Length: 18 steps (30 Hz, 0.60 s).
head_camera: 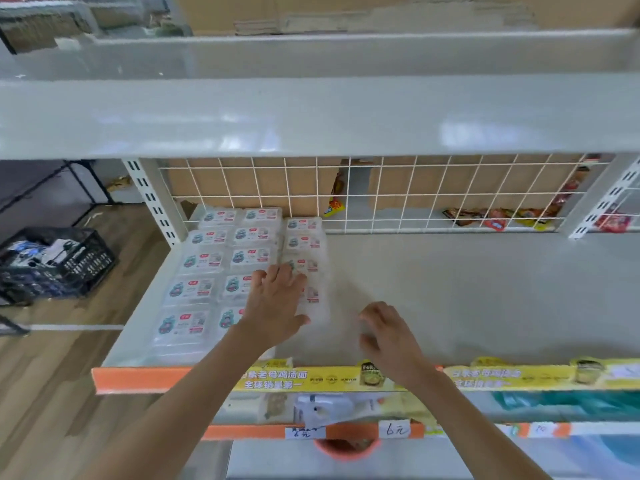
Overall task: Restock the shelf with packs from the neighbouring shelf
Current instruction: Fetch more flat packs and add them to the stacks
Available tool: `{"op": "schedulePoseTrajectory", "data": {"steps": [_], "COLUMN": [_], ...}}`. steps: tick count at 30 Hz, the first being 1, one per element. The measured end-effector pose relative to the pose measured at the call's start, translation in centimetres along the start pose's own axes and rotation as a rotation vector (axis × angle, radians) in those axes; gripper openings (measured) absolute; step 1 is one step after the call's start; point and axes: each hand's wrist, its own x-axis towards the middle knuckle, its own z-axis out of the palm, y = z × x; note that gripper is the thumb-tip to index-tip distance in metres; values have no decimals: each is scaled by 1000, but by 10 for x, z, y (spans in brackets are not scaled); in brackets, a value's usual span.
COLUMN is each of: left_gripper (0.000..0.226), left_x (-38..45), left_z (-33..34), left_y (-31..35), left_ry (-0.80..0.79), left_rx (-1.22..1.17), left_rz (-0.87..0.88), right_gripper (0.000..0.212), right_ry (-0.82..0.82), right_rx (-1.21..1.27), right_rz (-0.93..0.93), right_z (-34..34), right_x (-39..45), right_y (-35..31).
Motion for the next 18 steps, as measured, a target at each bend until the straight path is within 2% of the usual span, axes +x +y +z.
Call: {"op": "schedulePoseTrajectory", "data": {"steps": [3,6,8,12,18], "left_gripper": [52,33,24,34,33], "left_x": [-2,1,2,5,11], "left_z": [-3,8,12,32,29], "left_y": [11,31,51,87,156], "left_ry": [144,328,306,196,174], "left_rx": [-52,-141,-163,-110,-144], "left_rz": [117,244,310,445,533], "right_gripper": [28,24,25,23,28], "right_ry": [34,51,53,27,34], "right_rx": [-84,-181,-235,-292,-417], "right_rz": [-23,-38,-32,19,139], "right_z": [-4,-14,-24,-51,-97], "right_x": [-10,-21,-32,-60,-113], "right_y": [-2,1,7,28,78]}}
